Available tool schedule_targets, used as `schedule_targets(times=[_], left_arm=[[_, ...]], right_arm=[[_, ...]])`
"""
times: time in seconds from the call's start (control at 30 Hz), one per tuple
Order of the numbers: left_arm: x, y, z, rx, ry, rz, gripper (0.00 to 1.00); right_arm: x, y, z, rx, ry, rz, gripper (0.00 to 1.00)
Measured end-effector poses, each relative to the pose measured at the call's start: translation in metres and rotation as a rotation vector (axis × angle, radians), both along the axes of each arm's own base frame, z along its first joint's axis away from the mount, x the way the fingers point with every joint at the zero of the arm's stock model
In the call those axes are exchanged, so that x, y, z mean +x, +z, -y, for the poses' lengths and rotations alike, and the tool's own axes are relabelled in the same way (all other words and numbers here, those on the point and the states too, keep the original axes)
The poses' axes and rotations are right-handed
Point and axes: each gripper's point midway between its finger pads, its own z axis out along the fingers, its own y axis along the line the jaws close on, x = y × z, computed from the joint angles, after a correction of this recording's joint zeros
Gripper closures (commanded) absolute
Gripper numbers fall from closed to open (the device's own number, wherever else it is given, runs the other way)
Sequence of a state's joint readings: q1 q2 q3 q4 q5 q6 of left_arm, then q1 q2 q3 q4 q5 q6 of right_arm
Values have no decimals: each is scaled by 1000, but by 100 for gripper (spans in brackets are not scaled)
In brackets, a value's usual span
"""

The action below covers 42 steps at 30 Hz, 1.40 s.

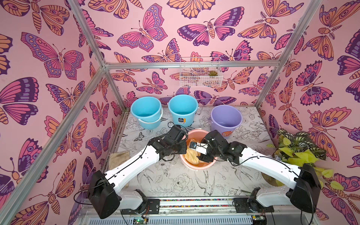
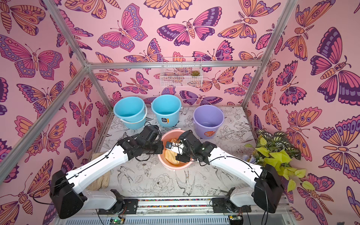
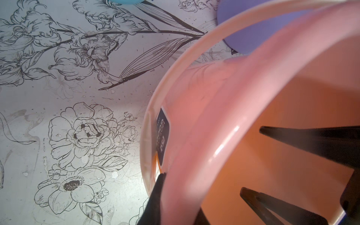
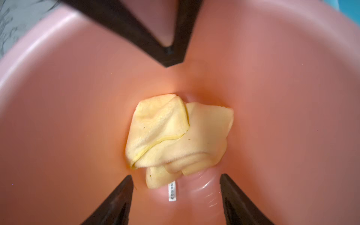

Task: Wipe the inside of the bucket with a cloth
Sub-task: Wipe the dirt from the inside of the bucket.

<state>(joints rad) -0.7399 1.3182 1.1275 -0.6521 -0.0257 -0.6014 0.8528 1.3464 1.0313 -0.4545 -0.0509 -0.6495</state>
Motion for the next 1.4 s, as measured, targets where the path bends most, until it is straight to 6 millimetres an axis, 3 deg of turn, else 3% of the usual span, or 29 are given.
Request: schedule_targets(times=[0.37,0.67,0.8,0.93,1.03,1.23,1.4], left_arm=[[-9,3,11,2,-71,19,100],[-16,2,17,17,-119,29,100],[-17,-2,12,47,-116,21,100],[-17,-2,11,51,-115,20,100],[-17,-2,11,52,-114,21,100],[-17,-2,11,49,-114,22,100],[-13,1,12,52,-104,45,100]], right_arm=[[-4,-35,-2,-216,270,58,28],[16,-66,-12,-323,302,111,31],[32,-83,-14,-364,285,168,44],[39,-93,-13,-387,275,206,80],[44,-94,-16,-365,268,249,95],[58,-88,-20,-309,229,408,100],[80,-72,-14,-383,193,569,100]])
